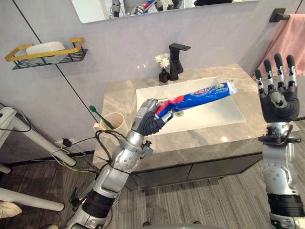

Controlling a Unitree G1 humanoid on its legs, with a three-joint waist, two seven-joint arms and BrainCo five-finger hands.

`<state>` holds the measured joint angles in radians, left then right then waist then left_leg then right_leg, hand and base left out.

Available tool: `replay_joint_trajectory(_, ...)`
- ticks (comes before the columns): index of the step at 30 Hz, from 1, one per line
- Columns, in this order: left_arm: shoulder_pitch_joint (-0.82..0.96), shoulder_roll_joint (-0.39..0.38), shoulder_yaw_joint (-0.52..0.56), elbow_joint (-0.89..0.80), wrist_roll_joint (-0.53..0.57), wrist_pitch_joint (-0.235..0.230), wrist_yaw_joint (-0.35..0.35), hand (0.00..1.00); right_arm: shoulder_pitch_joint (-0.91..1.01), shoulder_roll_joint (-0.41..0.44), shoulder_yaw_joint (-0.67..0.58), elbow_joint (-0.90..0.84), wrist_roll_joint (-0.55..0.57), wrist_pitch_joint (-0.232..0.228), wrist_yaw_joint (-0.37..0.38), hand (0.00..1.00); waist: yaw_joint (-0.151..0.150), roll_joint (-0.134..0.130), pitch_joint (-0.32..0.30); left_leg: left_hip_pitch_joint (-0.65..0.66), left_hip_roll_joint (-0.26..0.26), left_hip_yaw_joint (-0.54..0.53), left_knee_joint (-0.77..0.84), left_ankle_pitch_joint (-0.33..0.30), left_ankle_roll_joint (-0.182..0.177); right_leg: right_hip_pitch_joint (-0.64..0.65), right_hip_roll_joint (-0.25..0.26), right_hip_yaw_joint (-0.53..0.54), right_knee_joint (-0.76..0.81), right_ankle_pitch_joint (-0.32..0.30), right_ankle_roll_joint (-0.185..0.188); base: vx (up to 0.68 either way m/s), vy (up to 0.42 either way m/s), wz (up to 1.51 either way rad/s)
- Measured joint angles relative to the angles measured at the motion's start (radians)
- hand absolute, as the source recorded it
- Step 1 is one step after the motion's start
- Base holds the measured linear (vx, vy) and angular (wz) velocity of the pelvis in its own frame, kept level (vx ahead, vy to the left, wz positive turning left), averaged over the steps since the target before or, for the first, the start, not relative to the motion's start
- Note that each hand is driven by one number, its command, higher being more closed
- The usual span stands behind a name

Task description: Organize washtable

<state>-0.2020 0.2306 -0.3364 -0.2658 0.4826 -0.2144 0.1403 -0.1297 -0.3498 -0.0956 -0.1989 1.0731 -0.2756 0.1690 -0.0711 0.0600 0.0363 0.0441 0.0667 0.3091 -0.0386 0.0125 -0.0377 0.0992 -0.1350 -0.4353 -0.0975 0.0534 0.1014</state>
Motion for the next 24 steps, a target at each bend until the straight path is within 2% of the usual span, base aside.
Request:
replay_joint_trajectory(4, -0.027, -0.014, -0.012, 0.001, 0.000, 0.001, 0.017, 1.00, -0.011, 0.064, 0.117, 0.025, 0.021, 0.015, 0.002, 0.00, 0.005, -0.001, 0.000, -0.003, -0.003, -0.002, 0.000, 0.002, 0.003, 0.002, -0.003, -0.003, 0.000, 0.004, 0.005, 0.00, 0.002, 0.01)
replay_joint_trajectory(9, -0.035, -0.015, -0.028, 0.006, 0.000, 0.002, 0.019, 1.00, -0.019, 0.093, 0.179, 0.025, 0.022, 0.028, 0.007, 0.00, 0.011, -0.003, 0.002, -0.008, -0.008, -0.006, -0.002, 0.007, 0.010, 0.002, -0.008, -0.010, 0.000, 0.006, 0.008, -0.02, 0.010, 0.05)
replay_joint_trajectory(15, -0.049, -0.021, -0.059, 0.047, 0.000, 0.004, 0.019, 1.00, -0.039, 0.107, 0.254, 0.024, 0.016, 0.048, 0.010, 0.00, 0.029, -0.010, 0.003, -0.008, -0.009, -0.006, -0.007, 0.012, 0.014, 0.001, -0.009, -0.012, 0.000, 0.010, 0.009, -0.01, 0.001, 0.00)
replay_joint_trajectory(24, -0.057, -0.022, -0.070, 0.069, -0.009, 0.007, 0.036, 1.00, -0.080, 0.103, 0.362, -0.027, -0.015, 0.066, 0.023, 0.00, 0.032, -0.032, 0.001, -0.006, -0.011, -0.005, -0.017, 0.018, 0.014, -0.002, -0.009, -0.011, -0.001, 0.013, 0.008, 0.00, 0.000, 0.00)
